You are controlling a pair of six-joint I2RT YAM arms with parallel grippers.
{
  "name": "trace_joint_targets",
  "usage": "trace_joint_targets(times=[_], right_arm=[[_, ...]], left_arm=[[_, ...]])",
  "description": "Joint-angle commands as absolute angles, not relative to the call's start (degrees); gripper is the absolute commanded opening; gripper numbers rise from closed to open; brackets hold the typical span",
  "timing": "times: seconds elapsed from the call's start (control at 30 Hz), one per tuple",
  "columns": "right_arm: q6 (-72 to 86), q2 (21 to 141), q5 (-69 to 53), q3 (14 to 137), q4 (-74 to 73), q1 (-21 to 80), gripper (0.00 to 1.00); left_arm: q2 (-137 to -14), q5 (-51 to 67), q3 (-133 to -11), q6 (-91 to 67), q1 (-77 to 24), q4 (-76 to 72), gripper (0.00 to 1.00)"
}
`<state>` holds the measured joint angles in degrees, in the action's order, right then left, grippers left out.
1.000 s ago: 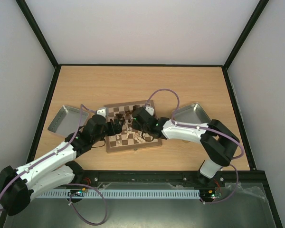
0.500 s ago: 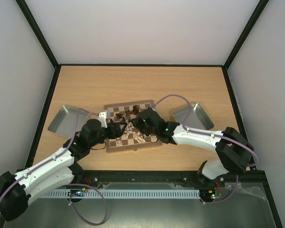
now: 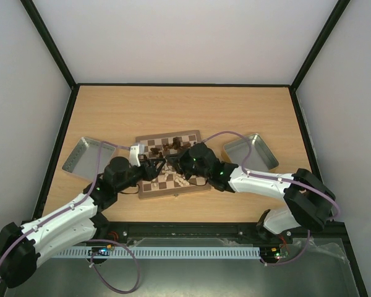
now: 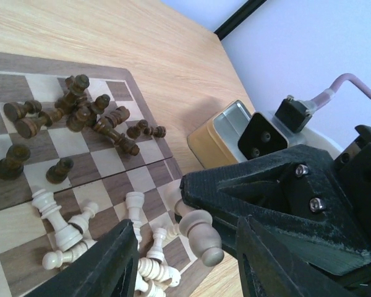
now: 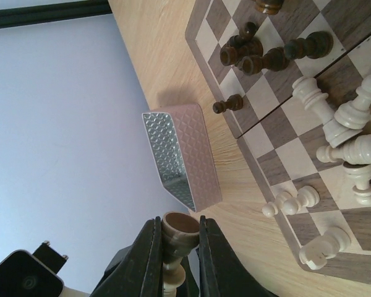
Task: Set up the chess pieces on the board
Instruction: Place the chess piece on the chessboard.
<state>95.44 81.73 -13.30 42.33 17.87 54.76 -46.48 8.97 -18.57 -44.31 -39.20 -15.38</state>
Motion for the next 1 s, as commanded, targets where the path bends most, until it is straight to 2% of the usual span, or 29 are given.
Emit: trace_joint_targets(times=[0.0, 0.1, 0.37, 0.6, 0.7, 0.77, 0.9, 0.97], right_arm=[[98.6, 80.0, -13.7, 41.2, 21.0, 54.4, 0.07], [98.7, 79.9, -13.7, 41.1, 20.7, 54.5, 0.07], [99.3, 80.3, -13.7, 41.0, 20.7, 54.5, 0.07], [97.2, 80.6, -14.0, 42.1, 17.9, 54.5, 0.08], [95.1, 80.4, -13.2, 42.7, 15.5, 54.5, 0.12], [93.0, 79.9, -11.6, 43.2, 13.6, 54.5, 0.19], [87.9, 77.3, -4.7, 43.3, 8.1, 54.4, 0.47], [85.1, 75.1, 0.0, 43.3, 4.7, 54.5, 0.56]], left_arm=[[-46.9, 9.4, -17.7, -44.1, -39.6, -19.0, 0.43], [-47.6, 9.2, -17.9, -43.7, -40.0, -19.3, 0.38], [-49.0, 9.4, -18.1, -43.0, -41.5, -18.7, 0.38], [-49.6, 8.0, -19.6, -41.0, -42.1, -16.3, 0.14], [-49.6, 7.1, -21.3, -40.2, -42.2, -13.3, 0.12], [-50.1, 6.6, -22.8, -39.8, -42.1, -10.1, 0.11], [-53.0, 8.2, -28.3, -38.4, -42.1, -0.3, 0.10], [-54.9, 9.6, -31.9, -37.3, -42.1, 6.1, 0.10]])
